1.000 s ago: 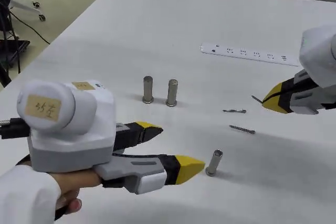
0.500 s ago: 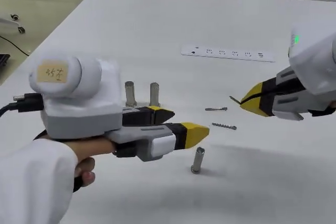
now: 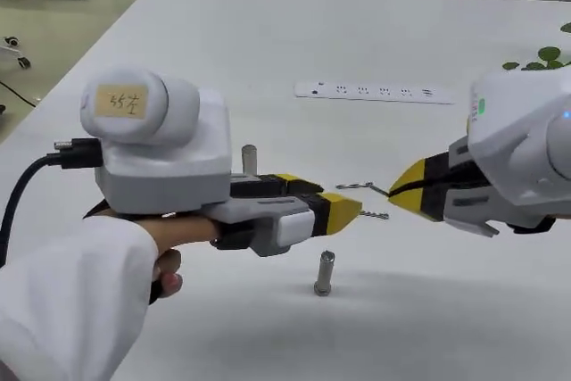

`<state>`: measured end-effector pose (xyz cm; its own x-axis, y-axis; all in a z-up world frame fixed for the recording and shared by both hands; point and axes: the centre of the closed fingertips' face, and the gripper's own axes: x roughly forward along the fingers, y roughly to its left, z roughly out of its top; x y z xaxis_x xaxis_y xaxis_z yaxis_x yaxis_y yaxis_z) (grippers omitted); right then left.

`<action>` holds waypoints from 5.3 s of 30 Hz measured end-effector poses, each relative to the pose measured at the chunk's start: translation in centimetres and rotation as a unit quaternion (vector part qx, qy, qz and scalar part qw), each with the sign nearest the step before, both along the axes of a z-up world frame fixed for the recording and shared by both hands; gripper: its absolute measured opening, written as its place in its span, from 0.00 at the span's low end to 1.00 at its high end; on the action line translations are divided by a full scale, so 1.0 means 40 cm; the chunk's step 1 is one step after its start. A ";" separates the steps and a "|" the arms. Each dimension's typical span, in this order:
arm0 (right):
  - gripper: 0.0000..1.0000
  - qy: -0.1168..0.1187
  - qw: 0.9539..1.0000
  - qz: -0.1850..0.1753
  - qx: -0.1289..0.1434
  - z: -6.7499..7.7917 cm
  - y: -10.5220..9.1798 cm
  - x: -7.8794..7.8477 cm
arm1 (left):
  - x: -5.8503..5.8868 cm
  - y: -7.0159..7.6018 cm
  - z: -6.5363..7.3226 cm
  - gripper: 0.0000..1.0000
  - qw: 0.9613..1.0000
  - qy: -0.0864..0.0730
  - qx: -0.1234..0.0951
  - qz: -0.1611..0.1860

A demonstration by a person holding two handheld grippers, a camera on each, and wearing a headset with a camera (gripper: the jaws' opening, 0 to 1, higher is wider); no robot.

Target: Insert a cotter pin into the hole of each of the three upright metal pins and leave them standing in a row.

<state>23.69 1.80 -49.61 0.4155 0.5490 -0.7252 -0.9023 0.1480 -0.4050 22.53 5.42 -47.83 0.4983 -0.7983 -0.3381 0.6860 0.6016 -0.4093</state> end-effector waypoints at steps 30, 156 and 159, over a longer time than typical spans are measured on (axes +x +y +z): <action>0.00 -0.013 0.999 0.034 0.025 0.027 0.046 -0.056 | -0.011 -0.041 -0.006 0.02 1.000 0.015 -0.005 -0.019; 0.00 0.202 0.977 -0.013 0.071 -0.119 0.007 -0.126 | -0.066 0.028 -0.111 0.24 0.973 -0.108 0.132 -0.157; 0.00 0.211 0.975 -0.023 0.068 -0.136 0.005 -0.119 | -0.059 0.026 -0.125 0.24 0.970 -0.109 0.142 -0.164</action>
<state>18.93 1.98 -55.04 0.1232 0.6391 -0.7592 -0.9753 0.2194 0.0264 20.18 6.45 -52.83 0.3169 -0.8158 -0.4838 0.9115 0.4030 -0.0825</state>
